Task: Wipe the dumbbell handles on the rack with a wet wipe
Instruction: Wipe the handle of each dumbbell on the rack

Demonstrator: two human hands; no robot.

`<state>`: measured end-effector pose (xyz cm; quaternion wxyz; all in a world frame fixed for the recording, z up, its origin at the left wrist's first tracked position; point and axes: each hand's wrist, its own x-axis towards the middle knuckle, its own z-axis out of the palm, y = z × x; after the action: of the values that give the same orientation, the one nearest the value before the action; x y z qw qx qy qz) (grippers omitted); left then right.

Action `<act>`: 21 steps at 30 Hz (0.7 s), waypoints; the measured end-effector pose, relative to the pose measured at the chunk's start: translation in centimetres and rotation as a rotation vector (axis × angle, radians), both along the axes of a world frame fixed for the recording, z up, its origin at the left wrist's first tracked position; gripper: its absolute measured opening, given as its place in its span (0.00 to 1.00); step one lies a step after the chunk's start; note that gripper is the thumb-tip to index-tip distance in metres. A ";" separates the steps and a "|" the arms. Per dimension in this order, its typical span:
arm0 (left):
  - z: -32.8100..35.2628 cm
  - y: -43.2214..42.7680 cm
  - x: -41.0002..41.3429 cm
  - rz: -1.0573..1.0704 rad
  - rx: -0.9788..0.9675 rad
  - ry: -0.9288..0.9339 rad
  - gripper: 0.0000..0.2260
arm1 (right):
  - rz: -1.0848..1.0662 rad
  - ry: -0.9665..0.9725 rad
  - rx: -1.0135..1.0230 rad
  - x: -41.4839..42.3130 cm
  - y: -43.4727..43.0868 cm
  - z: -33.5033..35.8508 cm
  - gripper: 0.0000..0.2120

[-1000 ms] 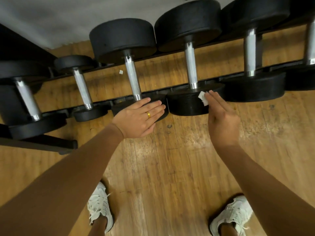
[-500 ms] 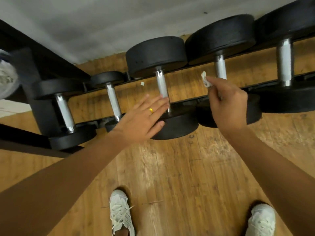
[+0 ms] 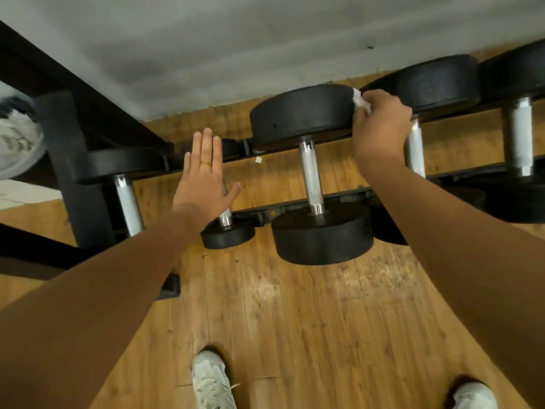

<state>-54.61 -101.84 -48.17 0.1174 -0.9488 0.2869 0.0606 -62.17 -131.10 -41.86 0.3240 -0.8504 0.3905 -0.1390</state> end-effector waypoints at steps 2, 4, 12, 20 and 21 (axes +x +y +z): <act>-0.8 0.4 -0.3 0.015 -0.022 -0.049 0.45 | -0.001 0.052 -0.018 0.7 0.1 -0.1 0.15; -1.5 0.0 -0.5 0.041 -0.056 -0.069 0.46 | -0.003 0.085 -0.011 1.0 -0.2 -0.1 0.15; -3.0 0.0 -0.8 0.052 -0.138 -0.104 0.45 | -0.005 -0.007 0.094 -0.1 1.5 -0.3 0.19; -5.3 -0.5 -0.6 0.112 -0.308 -0.243 0.46 | 0.118 -0.276 0.104 -1.8 2.2 -3.2 0.22; -5.7 -0.4 -0.5 0.114 -0.329 -0.271 0.47 | 0.150 -0.262 0.046 -1.9 1.8 -3.5 0.22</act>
<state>-55.07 -102.28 -53.90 -0.0053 -0.9693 0.2205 -0.1086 -64.12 -129.34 -45.32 0.4009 -0.8443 0.2831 -0.2152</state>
